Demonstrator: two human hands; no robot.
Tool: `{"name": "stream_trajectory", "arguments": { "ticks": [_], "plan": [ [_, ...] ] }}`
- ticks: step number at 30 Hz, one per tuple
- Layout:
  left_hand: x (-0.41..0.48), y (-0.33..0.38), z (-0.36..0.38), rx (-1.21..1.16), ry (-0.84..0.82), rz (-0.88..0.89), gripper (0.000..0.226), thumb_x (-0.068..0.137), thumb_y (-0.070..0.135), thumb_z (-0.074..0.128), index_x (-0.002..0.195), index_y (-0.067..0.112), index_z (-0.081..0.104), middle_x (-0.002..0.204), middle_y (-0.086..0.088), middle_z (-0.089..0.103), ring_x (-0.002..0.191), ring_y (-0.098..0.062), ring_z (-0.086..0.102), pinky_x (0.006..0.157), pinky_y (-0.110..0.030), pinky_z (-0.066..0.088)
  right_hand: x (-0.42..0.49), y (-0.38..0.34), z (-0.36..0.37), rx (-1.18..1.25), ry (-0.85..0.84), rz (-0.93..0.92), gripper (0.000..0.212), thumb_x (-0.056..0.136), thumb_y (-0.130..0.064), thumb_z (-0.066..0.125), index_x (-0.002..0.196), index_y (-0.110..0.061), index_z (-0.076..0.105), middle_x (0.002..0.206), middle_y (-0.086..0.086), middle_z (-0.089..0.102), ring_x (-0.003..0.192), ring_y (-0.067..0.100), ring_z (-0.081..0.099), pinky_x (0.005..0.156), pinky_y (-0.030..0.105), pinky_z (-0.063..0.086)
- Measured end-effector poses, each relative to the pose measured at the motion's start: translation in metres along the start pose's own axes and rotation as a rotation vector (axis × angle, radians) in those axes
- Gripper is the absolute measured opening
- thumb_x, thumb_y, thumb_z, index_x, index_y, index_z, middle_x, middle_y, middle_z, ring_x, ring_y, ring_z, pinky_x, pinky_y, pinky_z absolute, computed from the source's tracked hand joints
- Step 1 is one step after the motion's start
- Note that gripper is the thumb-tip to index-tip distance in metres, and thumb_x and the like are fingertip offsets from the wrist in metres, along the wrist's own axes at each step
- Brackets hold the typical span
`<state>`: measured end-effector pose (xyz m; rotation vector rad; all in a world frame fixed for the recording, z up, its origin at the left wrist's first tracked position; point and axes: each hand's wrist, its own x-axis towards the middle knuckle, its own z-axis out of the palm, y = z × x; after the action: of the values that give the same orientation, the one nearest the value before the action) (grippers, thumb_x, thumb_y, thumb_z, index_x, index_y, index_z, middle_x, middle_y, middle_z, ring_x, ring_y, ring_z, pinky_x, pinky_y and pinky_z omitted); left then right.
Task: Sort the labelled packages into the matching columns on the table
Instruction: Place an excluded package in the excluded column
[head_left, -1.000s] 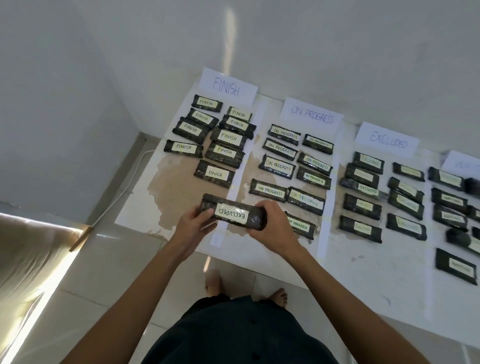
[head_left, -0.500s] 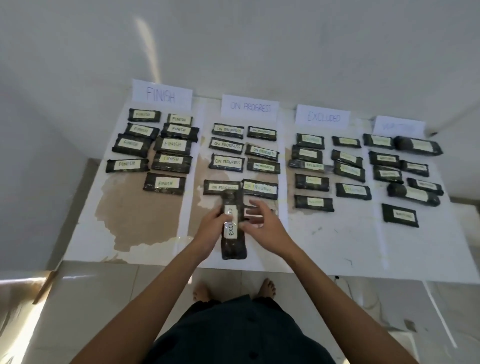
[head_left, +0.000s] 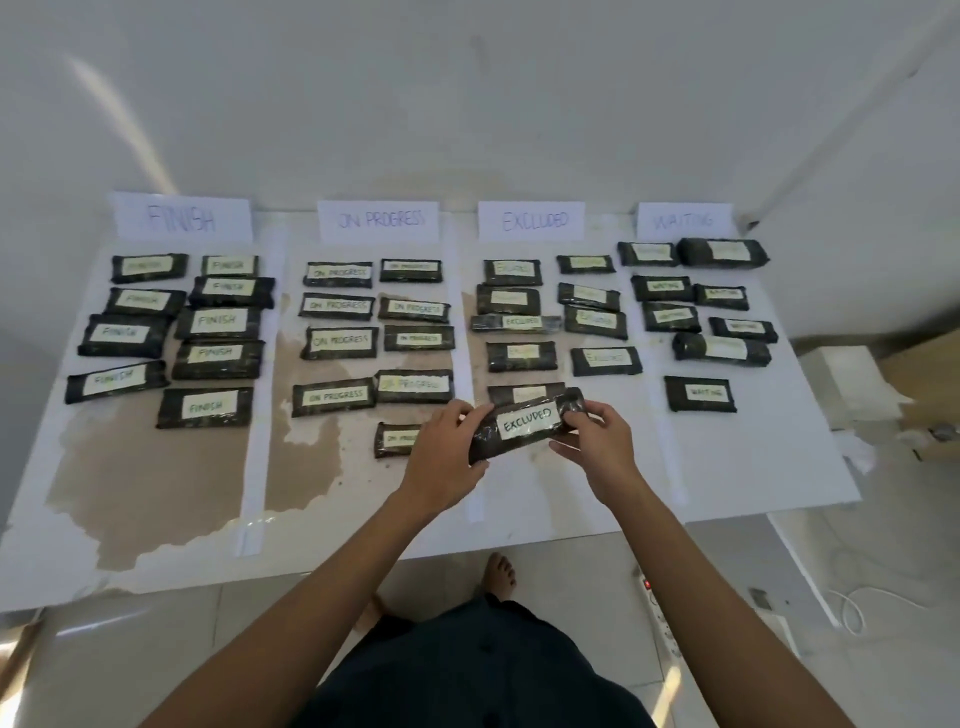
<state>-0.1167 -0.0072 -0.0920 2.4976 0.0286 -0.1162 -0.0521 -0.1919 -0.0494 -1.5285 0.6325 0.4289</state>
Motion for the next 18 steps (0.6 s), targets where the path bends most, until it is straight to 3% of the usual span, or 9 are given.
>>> {"name": "stream_trajectory", "arguments": {
  "ticks": [4,7,9,12,18],
  "plan": [
    [0.026,0.028,0.028,-0.144,-0.005,0.024,0.063,0.076,0.012,0.066,0.135,0.012,0.043,0.127,-0.007,0.049,0.113,-0.023,0.048,0.097,-0.036,0.045,0.027,0.001,-0.046,-0.026,0.036,0.012,0.027,0.091,-0.008,0.059,0.116,-0.007,0.051,0.111,0.018,0.064,0.084,0.027,0.07,0.071,0.034,0.058],
    [0.05,0.047,0.049,-0.158,-0.049,0.036,0.06,0.076,0.01,0.065,0.133,0.009,0.045,0.127,-0.008,0.051,0.115,-0.023,0.048,0.097,-0.031,0.042,0.052,0.007,-0.078,-0.392,0.058,-0.164,0.05,0.084,-0.014,0.067,0.129,-0.018,0.045,0.125,0.006,0.056,0.103,0.02,0.062,0.088,0.036,0.053],
    [0.062,0.055,0.065,-0.153,-0.095,0.024,0.059,0.077,0.011,0.065,0.133,0.009,0.046,0.127,-0.008,0.051,0.115,-0.024,0.047,0.098,-0.031,0.041,0.066,0.007,-0.095,-0.627,-0.006,-0.272,0.062,0.081,-0.014,0.07,0.136,-0.019,0.042,0.126,0.004,0.05,0.11,0.016,0.053,0.094,0.027,0.045],
    [0.073,0.061,0.083,-0.14,-0.148,-0.024,0.06,0.078,0.012,0.065,0.134,0.01,0.044,0.127,-0.007,0.047,0.114,-0.023,0.047,0.098,-0.031,0.043,0.084,0.009,-0.11,-0.781,-0.09,-0.329,0.064,0.081,-0.011,0.07,0.138,-0.014,0.041,0.128,0.01,0.049,0.117,0.021,0.049,0.094,0.02,0.036],
    [0.07,0.058,0.108,0.056,-0.152,-0.096,0.059,0.079,0.019,0.067,0.134,0.011,0.046,0.125,-0.011,0.045,0.111,-0.026,0.044,0.095,-0.036,0.044,0.112,0.022,-0.118,-0.865,-0.223,-0.289,0.062,0.081,-0.013,0.071,0.137,-0.015,0.043,0.126,0.013,0.05,0.114,0.021,0.05,0.095,0.018,0.034]
  ]
}}
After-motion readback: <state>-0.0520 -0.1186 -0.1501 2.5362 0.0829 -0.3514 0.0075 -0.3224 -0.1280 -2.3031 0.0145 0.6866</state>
